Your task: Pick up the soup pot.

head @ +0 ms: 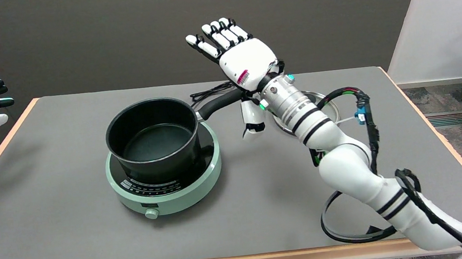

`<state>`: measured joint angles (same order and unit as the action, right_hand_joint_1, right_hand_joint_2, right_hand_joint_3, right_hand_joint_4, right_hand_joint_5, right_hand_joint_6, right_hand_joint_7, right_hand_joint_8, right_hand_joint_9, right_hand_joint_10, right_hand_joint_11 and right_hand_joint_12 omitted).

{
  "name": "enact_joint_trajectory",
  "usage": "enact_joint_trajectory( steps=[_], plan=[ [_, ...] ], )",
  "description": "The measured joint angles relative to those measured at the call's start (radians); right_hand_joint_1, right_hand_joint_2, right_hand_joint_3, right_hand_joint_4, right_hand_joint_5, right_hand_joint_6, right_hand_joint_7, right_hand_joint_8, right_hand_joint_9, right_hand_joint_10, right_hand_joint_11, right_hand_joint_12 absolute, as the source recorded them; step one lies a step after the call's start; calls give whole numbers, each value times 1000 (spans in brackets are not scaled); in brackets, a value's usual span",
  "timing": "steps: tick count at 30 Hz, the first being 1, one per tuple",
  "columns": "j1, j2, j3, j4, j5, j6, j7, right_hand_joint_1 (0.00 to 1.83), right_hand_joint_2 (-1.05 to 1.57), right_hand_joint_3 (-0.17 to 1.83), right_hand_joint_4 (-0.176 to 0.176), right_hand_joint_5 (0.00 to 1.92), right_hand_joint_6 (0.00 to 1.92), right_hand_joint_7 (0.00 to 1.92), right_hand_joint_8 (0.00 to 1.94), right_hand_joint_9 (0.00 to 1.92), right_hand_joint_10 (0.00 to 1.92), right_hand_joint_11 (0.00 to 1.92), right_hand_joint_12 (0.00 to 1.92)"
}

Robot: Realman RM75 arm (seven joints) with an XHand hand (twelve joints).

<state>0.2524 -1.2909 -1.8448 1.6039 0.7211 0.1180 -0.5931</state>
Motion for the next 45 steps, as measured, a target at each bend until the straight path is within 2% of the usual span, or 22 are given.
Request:
enact_joint_trajectory(
  steps=[5, 10, 18, 31, 45],
  plan=[
    [30, -31, 2, -51, 12, -9, -1, 1168, -1046, 1400, 176, 19, 19, 19, 19, 19, 19, 19, 19],
    [51, -67, 13, -96, 21, -18, -21, 1156, -1047, 1569, 176, 10, 10, 10, 10, 10, 10, 10, 10],
    [69, -135, 42, -148, 27, -34, -86, 1150, -1047, 1653, 176, 3, 3, 3, 3, 3, 3, 3, 3],
    [75, -234, 71, -196, 29, -56, -197, 1136, -1047, 1601, 176, 0, 0, 0, 0, 0, 0, 0, 0],
    [82, -315, 98, -240, -18, -65, -274, 1118, -1018, 1382, 176, 0, 0, 0, 0, 0, 0, 0, 0]
  ],
)
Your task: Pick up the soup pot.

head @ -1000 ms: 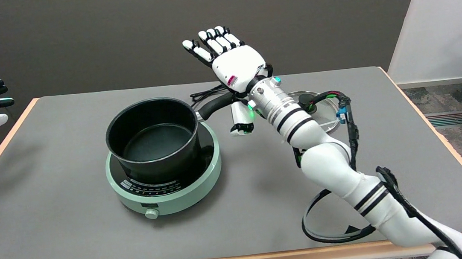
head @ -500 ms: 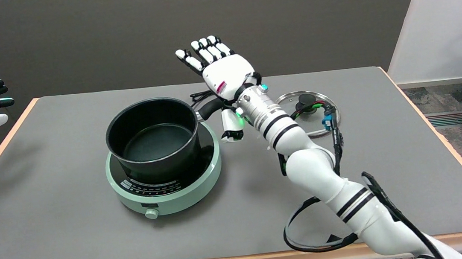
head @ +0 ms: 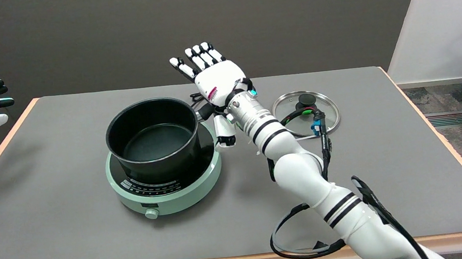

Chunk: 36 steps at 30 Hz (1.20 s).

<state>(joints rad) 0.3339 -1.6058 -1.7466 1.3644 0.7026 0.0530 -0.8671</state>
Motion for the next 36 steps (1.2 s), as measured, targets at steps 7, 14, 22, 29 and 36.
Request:
enact_joint_trajectory(
  steps=[7, 14, 22, 29, 36],
  plan=[
    [10, -22, 12, -16, -15, -1, -17, 1120, -1000, 1300, 176, 0, 0, 0, 0, 0, 0, 0, 0],
    [17, -38, 30, -23, -37, -1, -25, 1122, -994, 1272, 176, 0, 0, 0, 0, 0, 0, 0, 0],
    [30, -50, 48, -41, -59, 3, -31, 1123, -986, 1187, 176, 0, 0, 0, 0, 0, 0, 0, 0],
    [40, -55, 55, -61, -69, 14, -33, 1123, -955, 1024, 176, 4, 4, 4, 4, 4, 4, 4, 4],
    [45, -59, 58, -77, -76, 23, -35, 1124, -1008, 1116, 176, 12, 12, 12, 12, 12, 12, 12, 12]
  ],
)
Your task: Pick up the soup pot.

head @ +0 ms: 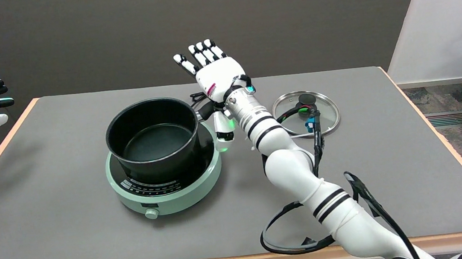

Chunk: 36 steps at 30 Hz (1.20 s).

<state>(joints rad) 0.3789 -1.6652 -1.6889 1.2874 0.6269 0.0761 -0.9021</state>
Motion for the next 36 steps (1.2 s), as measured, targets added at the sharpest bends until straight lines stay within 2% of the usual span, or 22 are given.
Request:
enact_joint_trajectory(
  steps=[3, 7, 36],
  plan=[
    [5, -2, 0, -10, -1, 6, 0, 1126, -1032, 1185, 176, 15, 15, 15, 15, 15, 15, 15, 15],
    [11, -4, 0, -26, -3, 16, -1, 1130, -1047, 1452, 176, 34, 34, 34, 34, 34, 34, 34, 34],
    [71, -11, 26, -121, 2, 46, -2, 1127, -956, 1591, 176, 71, 71, 71, 71, 71, 71, 71, 71]
  ],
)
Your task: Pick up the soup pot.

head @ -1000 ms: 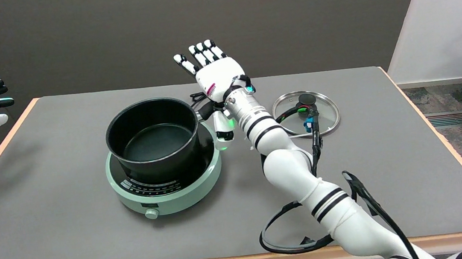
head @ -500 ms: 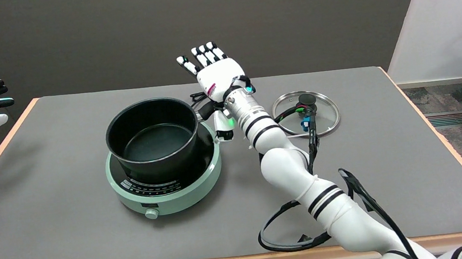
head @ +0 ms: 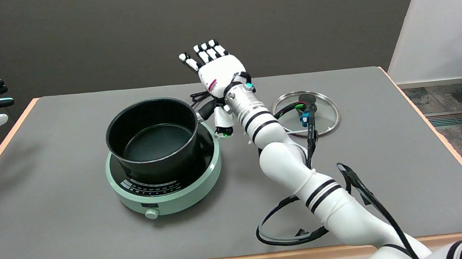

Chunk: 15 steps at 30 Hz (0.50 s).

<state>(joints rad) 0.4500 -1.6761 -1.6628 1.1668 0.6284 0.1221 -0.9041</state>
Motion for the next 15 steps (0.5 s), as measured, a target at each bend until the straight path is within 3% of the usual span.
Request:
enact_joint_trajectory(
  steps=[15],
  plan=[
    [-3, -1, 24, -11, 3, -20, -1, 1095, -874, 1577, 176, 69, 69, 69, 69, 69, 69, 69, 69]
  ],
)
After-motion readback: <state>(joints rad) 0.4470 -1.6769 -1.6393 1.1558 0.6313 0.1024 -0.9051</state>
